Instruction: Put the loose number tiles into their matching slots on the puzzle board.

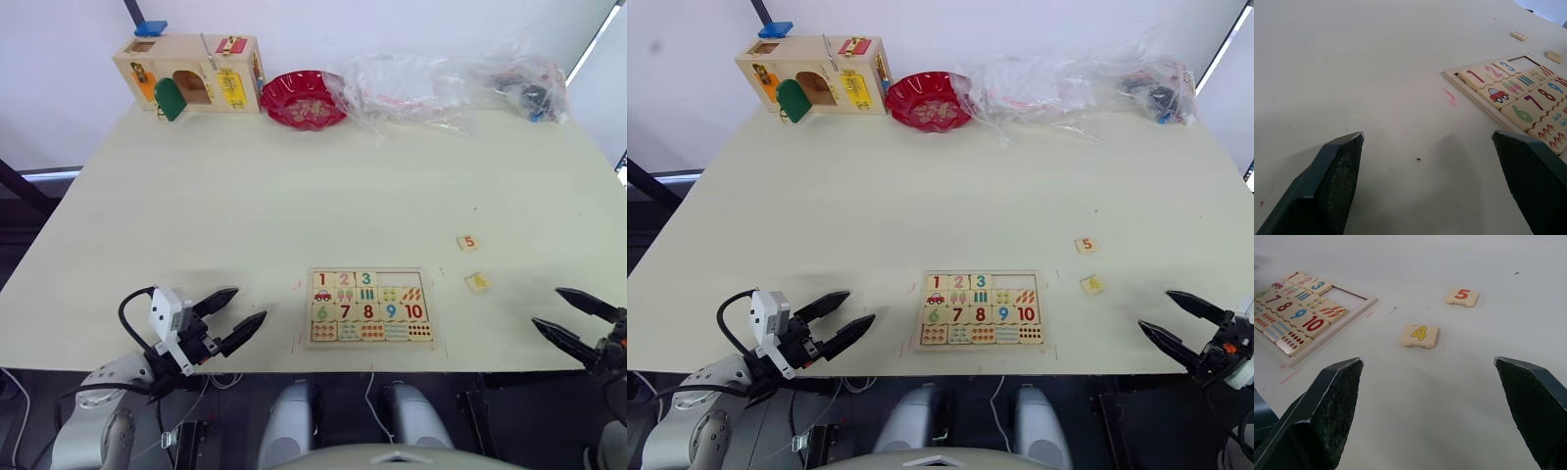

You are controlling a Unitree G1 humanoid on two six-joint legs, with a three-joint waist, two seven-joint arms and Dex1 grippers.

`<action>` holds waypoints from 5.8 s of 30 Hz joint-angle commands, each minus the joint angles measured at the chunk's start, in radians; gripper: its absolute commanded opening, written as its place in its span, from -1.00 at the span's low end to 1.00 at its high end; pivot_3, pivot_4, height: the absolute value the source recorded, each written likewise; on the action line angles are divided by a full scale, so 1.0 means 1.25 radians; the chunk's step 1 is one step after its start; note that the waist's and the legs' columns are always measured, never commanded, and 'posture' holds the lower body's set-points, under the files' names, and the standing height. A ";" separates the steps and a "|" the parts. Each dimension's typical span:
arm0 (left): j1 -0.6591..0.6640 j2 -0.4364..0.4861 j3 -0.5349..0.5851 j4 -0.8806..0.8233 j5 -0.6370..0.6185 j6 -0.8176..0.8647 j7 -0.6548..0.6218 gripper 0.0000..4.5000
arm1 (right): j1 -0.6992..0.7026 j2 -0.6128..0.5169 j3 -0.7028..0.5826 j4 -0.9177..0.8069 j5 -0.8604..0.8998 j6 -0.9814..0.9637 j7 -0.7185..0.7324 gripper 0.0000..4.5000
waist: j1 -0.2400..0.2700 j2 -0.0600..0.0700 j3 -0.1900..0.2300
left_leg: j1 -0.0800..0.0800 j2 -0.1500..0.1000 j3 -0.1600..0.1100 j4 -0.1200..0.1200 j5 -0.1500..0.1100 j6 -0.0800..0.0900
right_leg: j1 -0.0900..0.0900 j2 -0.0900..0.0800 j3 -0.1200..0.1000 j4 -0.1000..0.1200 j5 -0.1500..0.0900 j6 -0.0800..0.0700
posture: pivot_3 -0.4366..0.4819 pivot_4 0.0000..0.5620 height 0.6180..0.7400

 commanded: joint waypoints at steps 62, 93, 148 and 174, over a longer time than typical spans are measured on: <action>-0.163 0.194 0.036 0.166 -0.176 -0.108 -0.530 1.00 | -0.883 -0.161 0.787 0.724 -0.265 -0.449 0.335 0.00 | -0.007 0.000 0.002 | 0.001 0.004 0.010 0.000 -0.001 0.002 | -0.004 -0.001 0.000 0.000 0.003 0.002 | -0.05 -0.47 1.00; -0.183 0.186 0.015 0.204 -0.157 -0.139 -0.539 1.00 | -0.864 -0.152 0.768 0.748 -0.276 -0.456 0.335 -0.38 | -0.007 0.000 0.002 | 0.002 0.007 0.013 0.000 -0.001 0.002 | -0.004 -0.002 -0.002 0.000 0.004 -0.001 | -0.05 -0.47 1.00; -0.147 0.166 0.042 0.176 -0.163 -0.142 -0.494 1.00 | -1.198 0.029 1.046 -0.198 -0.265 1.032 -0.139 -0.61 | -0.010 0.000 0.002 | -0.015 0.008 0.020 0.003 -0.002 -0.001 | -0.026 -0.022 -0.037 0.007 0.008 -0.005 | -0.05 -0.47 1.00; -0.135 0.161 0.042 0.152 -0.162 -0.131 -0.473 1.00 | -1.141 0.031 1.081 -0.223 -0.270 0.984 -0.201 -0.61 | -0.024 0.000 0.002 | -0.015 0.008 0.018 0.003 -0.001 -0.002 | -0.025 -0.022 -0.040 0.007 0.008 -0.005 | -0.05 -0.47 1.00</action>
